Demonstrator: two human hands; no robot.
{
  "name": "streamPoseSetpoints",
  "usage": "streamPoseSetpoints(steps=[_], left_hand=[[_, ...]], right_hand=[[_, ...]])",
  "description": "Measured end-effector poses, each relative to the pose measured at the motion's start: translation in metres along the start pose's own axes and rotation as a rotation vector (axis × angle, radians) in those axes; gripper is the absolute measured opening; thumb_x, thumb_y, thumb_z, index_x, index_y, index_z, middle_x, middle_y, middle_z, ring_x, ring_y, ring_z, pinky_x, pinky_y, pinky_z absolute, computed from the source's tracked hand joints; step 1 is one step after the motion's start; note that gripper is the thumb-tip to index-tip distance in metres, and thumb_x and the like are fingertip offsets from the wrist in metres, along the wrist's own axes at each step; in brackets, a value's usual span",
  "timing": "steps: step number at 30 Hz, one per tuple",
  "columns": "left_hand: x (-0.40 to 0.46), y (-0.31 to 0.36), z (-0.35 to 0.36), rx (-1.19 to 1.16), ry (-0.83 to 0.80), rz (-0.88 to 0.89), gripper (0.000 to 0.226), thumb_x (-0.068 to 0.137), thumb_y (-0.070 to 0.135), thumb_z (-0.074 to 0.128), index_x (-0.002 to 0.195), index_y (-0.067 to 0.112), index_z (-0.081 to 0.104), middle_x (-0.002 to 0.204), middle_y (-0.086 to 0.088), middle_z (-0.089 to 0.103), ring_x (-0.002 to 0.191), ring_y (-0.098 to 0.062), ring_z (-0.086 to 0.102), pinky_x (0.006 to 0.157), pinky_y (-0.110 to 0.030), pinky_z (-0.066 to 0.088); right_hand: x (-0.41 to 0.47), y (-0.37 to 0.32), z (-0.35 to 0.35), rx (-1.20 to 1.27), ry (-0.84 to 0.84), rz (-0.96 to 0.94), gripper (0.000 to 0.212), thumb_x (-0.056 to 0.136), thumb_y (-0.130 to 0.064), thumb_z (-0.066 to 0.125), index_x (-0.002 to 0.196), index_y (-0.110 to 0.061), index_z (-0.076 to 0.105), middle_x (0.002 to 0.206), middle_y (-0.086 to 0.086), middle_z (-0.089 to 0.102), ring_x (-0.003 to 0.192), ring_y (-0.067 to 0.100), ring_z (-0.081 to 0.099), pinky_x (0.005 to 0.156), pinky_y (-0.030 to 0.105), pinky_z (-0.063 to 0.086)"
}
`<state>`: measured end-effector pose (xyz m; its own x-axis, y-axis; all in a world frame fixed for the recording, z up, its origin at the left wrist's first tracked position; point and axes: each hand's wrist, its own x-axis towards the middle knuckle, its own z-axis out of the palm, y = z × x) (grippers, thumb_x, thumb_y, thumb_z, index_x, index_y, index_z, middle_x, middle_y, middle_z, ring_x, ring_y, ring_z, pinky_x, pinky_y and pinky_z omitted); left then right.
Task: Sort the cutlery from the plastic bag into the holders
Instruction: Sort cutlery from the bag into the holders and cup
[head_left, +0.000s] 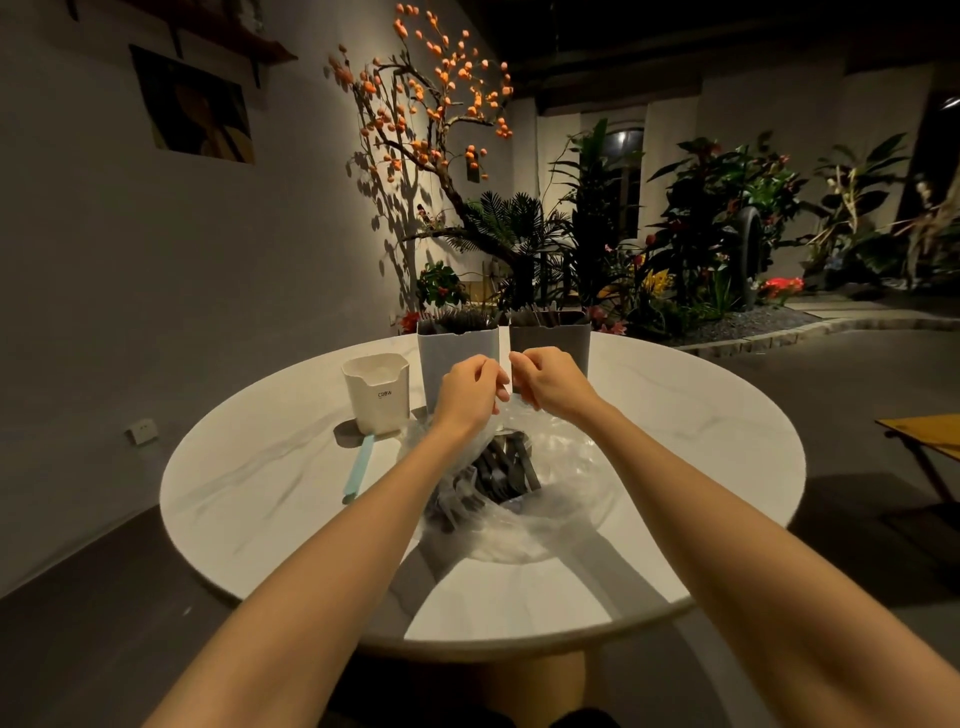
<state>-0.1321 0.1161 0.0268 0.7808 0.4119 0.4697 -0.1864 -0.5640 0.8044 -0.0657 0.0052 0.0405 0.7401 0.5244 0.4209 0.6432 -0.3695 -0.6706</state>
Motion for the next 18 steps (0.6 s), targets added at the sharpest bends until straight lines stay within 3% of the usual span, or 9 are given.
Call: streamPoseSetpoints(steps=[3,6,8,12,14,16,18], left_hand=[[-0.007,-0.007,0.001,0.011,0.014,-0.007,0.036,0.100,0.013,0.040,0.069,0.018,0.058,0.065,-0.001,0.060,0.065,-0.017,0.057,0.068,-0.039,0.052],[-0.012,-0.017,0.001,0.068,0.012,-0.028,0.037,0.100,0.017,0.042,0.069,0.022,0.061,0.068,0.002,0.061,0.071,-0.017,0.057,0.077,-0.040,0.053],[-0.018,-0.021,0.000,0.134,-0.028,-0.049,0.034,0.100,0.019,0.043,0.074,0.019,0.065,0.075,0.001,0.062,0.078,-0.018,0.057,0.080,-0.038,0.051],[-0.020,-0.036,0.001,0.434,-0.013,-0.058,0.031,0.097,0.028,0.049,0.076,0.024,0.071,0.109,-0.007,0.059,0.106,-0.024,0.051,0.095,-0.042,0.044],[-0.021,-0.041,0.001,0.583,-0.014,-0.076,0.029,0.096,0.033,0.049,0.087,0.023,0.074,0.114,-0.007,0.051,0.112,-0.025,0.044,0.100,-0.041,0.037],[-0.022,-0.043,0.002,0.689,-0.068,-0.095,0.028,0.097,0.036,0.047,0.101,0.026,0.072,0.120,-0.007,0.047,0.116,-0.026,0.039,0.102,-0.041,0.031],[-0.024,-0.043,0.003,0.726,-0.105,-0.135,0.028,0.098,0.036,0.044,0.112,0.030,0.068,0.128,-0.007,0.046,0.122,-0.027,0.038,0.107,-0.042,0.029]], right_hand=[[-0.007,0.003,0.005,-0.012,-0.027,0.056,0.045,0.103,-0.033,0.038,0.066,-0.015,0.055,0.061,0.002,0.059,0.054,0.016,0.054,0.062,0.031,0.048],[-0.011,0.008,0.009,-0.057,-0.112,0.170,0.047,0.103,-0.029,0.040,0.067,-0.010,0.061,0.062,0.003,0.061,0.052,0.012,0.056,0.052,0.020,0.044],[-0.015,0.013,0.011,-0.133,-0.221,0.263,0.043,0.102,-0.025,0.042,0.078,-0.002,0.068,0.073,0.008,0.067,0.056,0.014,0.060,0.051,0.019,0.048],[-0.020,0.024,0.020,-0.264,-0.289,0.334,0.028,0.097,-0.018,0.051,0.105,0.004,0.066,0.102,0.018,0.068,0.086,0.026,0.067,0.070,0.029,0.057],[-0.021,0.027,0.025,-0.294,-0.307,0.342,0.029,0.097,-0.018,0.052,0.113,0.004,0.063,0.111,0.020,0.065,0.095,0.030,0.066,0.080,0.033,0.058],[-0.022,0.027,0.029,-0.328,-0.338,0.340,0.030,0.098,-0.020,0.050,0.115,0.002,0.062,0.113,0.020,0.064,0.094,0.029,0.065,0.083,0.035,0.058],[-0.022,0.026,0.033,-0.346,-0.349,0.327,0.033,0.098,-0.025,0.049,0.114,0.002,0.061,0.109,0.020,0.063,0.088,0.026,0.061,0.076,0.033,0.057]])
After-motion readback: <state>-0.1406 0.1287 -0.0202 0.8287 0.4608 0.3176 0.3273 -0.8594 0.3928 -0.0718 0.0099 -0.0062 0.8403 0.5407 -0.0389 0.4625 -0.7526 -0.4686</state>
